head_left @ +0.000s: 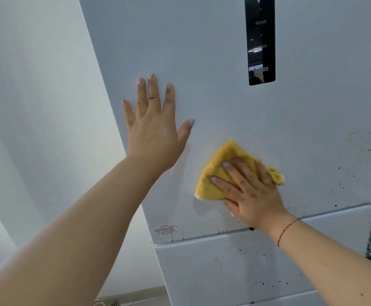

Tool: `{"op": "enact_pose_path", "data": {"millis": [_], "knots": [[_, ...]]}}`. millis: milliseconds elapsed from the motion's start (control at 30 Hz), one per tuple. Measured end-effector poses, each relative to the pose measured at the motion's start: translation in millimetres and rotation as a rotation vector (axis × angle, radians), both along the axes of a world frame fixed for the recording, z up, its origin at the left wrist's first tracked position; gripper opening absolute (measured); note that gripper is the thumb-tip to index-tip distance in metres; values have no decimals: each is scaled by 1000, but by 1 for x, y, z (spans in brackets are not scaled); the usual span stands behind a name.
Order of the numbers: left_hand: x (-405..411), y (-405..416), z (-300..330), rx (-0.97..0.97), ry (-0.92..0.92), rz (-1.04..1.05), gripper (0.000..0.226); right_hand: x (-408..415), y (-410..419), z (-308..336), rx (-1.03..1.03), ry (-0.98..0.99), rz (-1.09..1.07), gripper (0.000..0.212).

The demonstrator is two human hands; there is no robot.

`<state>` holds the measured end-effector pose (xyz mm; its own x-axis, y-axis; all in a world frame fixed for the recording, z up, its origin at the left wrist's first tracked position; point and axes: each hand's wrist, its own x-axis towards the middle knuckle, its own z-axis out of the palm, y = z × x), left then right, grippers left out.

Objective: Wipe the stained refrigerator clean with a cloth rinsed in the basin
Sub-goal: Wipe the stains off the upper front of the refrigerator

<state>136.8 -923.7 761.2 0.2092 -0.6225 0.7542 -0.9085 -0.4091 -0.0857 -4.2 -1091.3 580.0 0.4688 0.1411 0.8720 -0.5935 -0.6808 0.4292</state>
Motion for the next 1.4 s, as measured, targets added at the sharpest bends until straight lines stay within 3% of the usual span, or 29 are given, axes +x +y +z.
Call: {"op": "enact_pose_path", "data": {"millis": [133, 267, 400, 467, 600, 767, 933, 1100, 1233, 1400], "knots": [[0, -3, -1, -11, -26, 11, 76, -25, -12, -17, 192, -189, -109, 63], [1, -4, -4, -6, -43, 23, 77, -11, 5, -45, 508, -441, -211, 63], [3, -4, -5, 0, -54, 21, 79, 37, 50, -52, 880, -730, -149, 65], [4, -3, -5, 5, -50, 5, 79, 58, 70, -54, 965, -741, -108, 65], [7, -1, -5, -6, -46, -28, 78, 84, 93, -65, 890, -594, -94, 61], [6, -1, -5, -29, -27, -63, 77, 102, 108, -66, 632, -338, -53, 55], [6, -2, -6, -36, -24, -65, 79, 113, 115, -65, 341, 127, 83, 64], [0, -4, -5, -53, 25, -56, 76, 98, 105, -64, 92, 576, 66, 54], [-14, -7, -7, -176, 93, -116, 69, 71, 81, -65, -2, 689, 45, 52], [-39, -19, -14, -297, 20, -247, 64, 12, 38, -69, -56, 701, -9, 53]]}}
